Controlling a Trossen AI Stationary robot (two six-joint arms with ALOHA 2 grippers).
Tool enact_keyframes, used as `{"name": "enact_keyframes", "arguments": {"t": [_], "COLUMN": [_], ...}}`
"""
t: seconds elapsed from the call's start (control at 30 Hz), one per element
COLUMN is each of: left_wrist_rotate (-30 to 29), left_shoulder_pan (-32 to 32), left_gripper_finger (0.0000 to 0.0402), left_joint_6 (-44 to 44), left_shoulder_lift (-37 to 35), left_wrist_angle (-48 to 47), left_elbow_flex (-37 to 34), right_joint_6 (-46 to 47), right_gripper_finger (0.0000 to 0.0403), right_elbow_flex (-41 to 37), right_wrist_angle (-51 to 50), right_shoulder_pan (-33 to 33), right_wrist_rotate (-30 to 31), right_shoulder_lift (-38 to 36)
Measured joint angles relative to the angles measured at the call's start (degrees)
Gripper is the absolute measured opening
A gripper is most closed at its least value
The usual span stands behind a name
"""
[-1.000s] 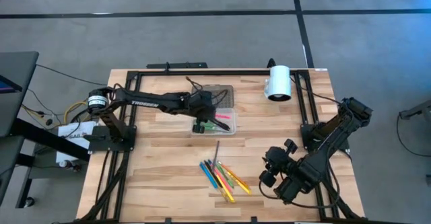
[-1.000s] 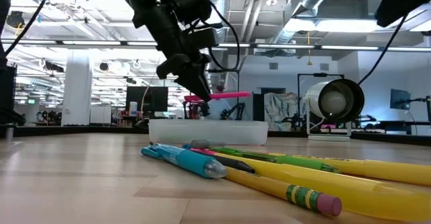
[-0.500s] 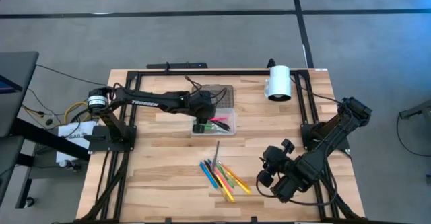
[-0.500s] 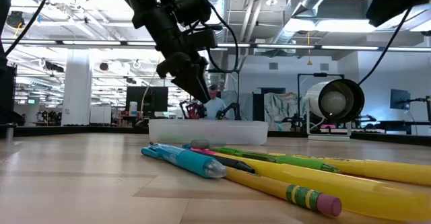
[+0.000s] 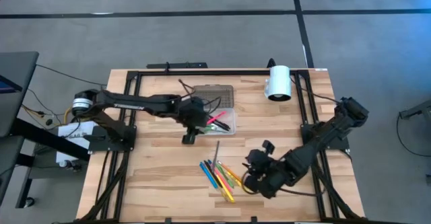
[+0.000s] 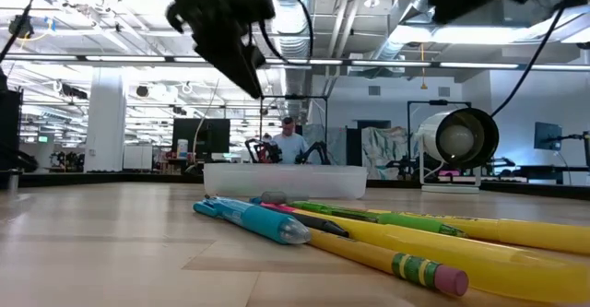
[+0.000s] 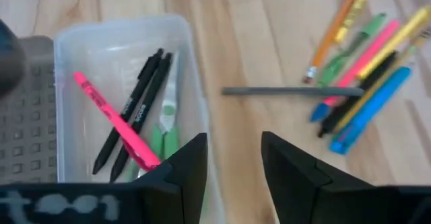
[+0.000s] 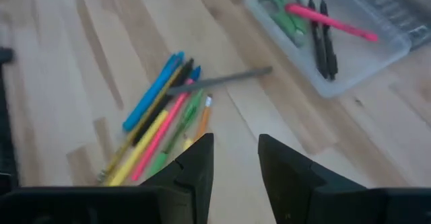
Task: Pick & place school supplies into a supply box
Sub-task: Put the gray pen into the supply box
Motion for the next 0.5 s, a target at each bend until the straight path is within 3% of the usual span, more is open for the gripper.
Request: {"name": "enact_keyframes", "arguments": {"t": [0.23,0.5], "left_wrist_rotate": [-4.6,-8.5], "left_shoulder_pan": [-4.9,-8.5], "left_gripper_finger": [0.0127,0.0127], "left_joint_6": [-2.5,-9.0], "left_shoulder_lift": [-5.8,-13.1], "left_wrist_angle": [-6.5,-5.9], "left_elbow_flex": [0.0,-4.5], "right_joint_6": [-5.5,-6.5], "right_gripper_finger": [0.0111,0.0111], "right_elbow_flex": [-0.1,-0.1], "right_wrist_angle": [9.8,17.9], "right_shoulder_pan": [-3.1,-6.0], "right_wrist_rotate": [-11.6,-13.9], "right_shoulder_lift": [8.1,12.1]}}
